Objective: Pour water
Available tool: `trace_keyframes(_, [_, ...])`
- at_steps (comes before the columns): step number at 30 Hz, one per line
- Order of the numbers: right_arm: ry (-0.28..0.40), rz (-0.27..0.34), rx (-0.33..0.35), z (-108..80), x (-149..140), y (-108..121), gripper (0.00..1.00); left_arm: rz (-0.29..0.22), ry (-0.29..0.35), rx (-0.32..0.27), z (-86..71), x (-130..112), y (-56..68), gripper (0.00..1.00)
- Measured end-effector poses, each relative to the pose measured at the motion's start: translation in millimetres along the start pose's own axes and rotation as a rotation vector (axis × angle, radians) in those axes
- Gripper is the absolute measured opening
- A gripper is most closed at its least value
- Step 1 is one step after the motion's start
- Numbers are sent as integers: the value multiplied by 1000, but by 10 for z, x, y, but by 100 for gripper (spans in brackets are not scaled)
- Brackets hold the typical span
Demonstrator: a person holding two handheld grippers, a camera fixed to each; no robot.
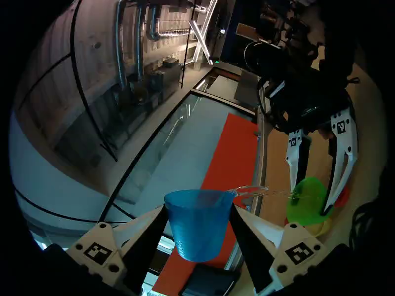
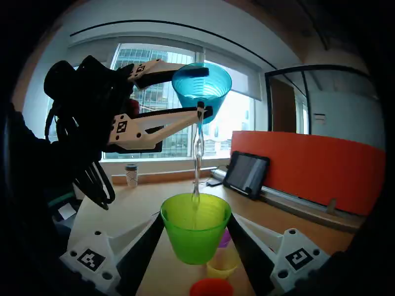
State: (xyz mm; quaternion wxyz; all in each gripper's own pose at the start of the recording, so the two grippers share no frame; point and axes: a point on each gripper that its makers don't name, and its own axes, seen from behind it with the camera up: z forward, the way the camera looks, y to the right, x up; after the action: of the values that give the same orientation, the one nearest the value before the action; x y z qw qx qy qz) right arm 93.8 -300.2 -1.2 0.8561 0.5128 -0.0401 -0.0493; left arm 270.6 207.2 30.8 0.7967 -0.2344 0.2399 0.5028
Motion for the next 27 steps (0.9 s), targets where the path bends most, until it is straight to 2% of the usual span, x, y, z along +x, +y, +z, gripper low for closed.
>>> trace_keyframes(9, [2, -2, -2, -14, -5, -2, 91, 48, -7, -2, -3, 32, -1, 85])
trace_keyframes(27, [5, -10, -2, -28, 15, -5, 91, 135, -7, 1, -4, 76, -86, 85])
